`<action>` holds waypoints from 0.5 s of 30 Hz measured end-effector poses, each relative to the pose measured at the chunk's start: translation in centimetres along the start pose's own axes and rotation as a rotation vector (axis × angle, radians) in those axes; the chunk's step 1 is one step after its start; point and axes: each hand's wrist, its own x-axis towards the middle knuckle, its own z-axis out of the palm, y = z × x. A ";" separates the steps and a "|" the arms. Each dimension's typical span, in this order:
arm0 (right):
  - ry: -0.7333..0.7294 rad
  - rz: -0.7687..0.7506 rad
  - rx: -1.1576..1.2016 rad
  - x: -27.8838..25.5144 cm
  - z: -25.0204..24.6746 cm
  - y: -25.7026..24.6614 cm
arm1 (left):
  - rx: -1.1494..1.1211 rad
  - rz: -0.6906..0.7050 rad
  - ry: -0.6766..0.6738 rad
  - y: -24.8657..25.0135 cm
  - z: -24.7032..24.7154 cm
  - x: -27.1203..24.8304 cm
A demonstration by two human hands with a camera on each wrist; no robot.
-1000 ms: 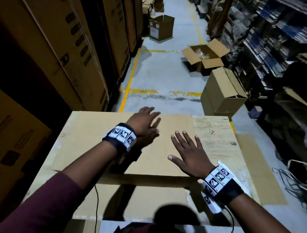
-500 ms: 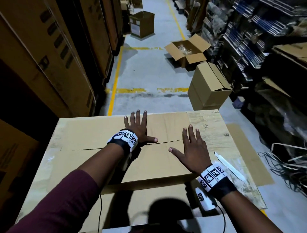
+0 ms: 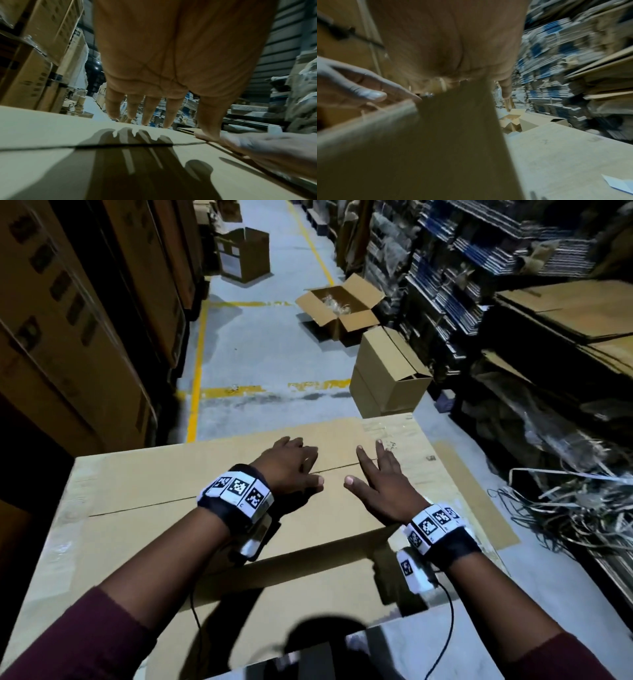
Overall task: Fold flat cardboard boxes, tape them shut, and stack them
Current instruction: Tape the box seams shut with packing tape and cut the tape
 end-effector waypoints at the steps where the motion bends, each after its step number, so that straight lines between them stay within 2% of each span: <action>1: 0.012 -0.006 0.061 -0.5 -0.7 0.6 | -0.018 0.014 0.011 1.1 0.3 0.2; 4: 0.160 -0.009 0.218 -2.4 -2.5 3.6 | -0.062 0.117 0.096 5.3 1.3 0.5; 7: 0.309 0.133 0.215 -3.9 -2.7 9.1 | -0.194 0.235 0.209 10.5 3.0 0.3; 8: 0.289 0.217 0.184 -4.1 -2.3 10.9 | -0.279 0.239 0.232 12.1 3.5 0.1; 11: 0.072 0.448 0.070 -5.1 0.4 15.7 | -0.446 0.235 0.257 17.0 5.8 0.3; 15: -0.040 0.505 0.068 -5.5 4.9 18.9 | -0.327 0.171 0.054 20.8 11.3 2.6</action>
